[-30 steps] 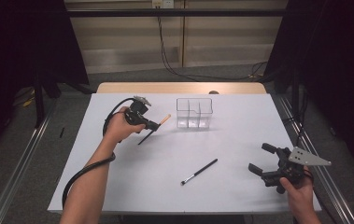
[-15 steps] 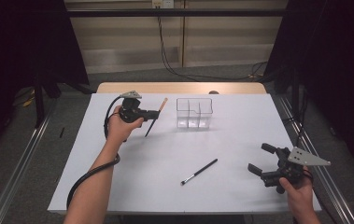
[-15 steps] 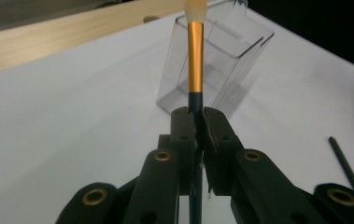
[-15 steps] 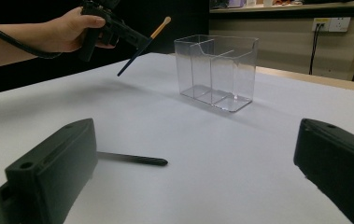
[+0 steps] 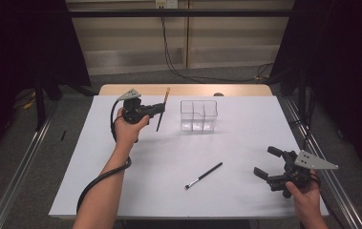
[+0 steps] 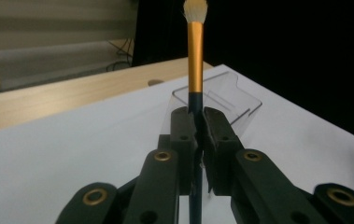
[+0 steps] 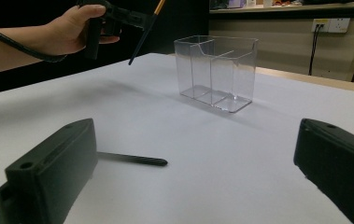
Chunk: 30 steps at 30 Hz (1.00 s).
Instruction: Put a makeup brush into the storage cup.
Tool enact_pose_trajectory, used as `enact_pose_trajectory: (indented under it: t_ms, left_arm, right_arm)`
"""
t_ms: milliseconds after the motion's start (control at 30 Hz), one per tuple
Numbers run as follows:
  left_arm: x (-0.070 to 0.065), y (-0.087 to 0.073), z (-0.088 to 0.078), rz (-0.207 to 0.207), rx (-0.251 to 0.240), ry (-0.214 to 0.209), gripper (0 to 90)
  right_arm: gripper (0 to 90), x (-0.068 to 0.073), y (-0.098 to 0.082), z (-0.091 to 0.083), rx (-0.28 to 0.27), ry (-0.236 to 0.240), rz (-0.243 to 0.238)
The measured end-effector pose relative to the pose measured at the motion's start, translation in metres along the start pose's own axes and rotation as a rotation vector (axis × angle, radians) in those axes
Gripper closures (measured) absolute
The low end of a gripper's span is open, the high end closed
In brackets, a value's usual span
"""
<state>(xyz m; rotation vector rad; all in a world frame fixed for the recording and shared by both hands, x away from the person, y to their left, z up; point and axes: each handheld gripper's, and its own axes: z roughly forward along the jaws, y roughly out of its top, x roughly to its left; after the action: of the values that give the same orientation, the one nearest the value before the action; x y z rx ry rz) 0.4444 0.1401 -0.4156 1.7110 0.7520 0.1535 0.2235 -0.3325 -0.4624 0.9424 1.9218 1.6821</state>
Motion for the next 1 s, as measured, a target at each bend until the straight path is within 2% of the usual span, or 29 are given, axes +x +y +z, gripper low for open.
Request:
enact_pose_trajectory:
  t_ms: [133,400,800,1000]
  left_arm:
    - [-0.003,0.002,0.002,-0.008,-0.057,0.001,83.5]
    - [-0.006,0.004,0.005,-0.028,-0.137,0.009,83.4]
    - [-0.011,0.013,0.013,-0.026,-0.221,-0.01,83.4]
    - [-0.013,0.017,0.017,-0.02,-0.238,-0.006,83.4]
  right_arm:
    - [0.0,0.0,0.0,0.0,0.001,0.001,0.0]
    - [0.0,0.0,0.0,-0.001,0.0,-0.001,-0.001]
    - [0.0,0.0,0.001,-0.001,-0.001,0.0,-0.004]
    - [0.0,0.001,0.001,-0.001,0.002,0.002,-0.007]
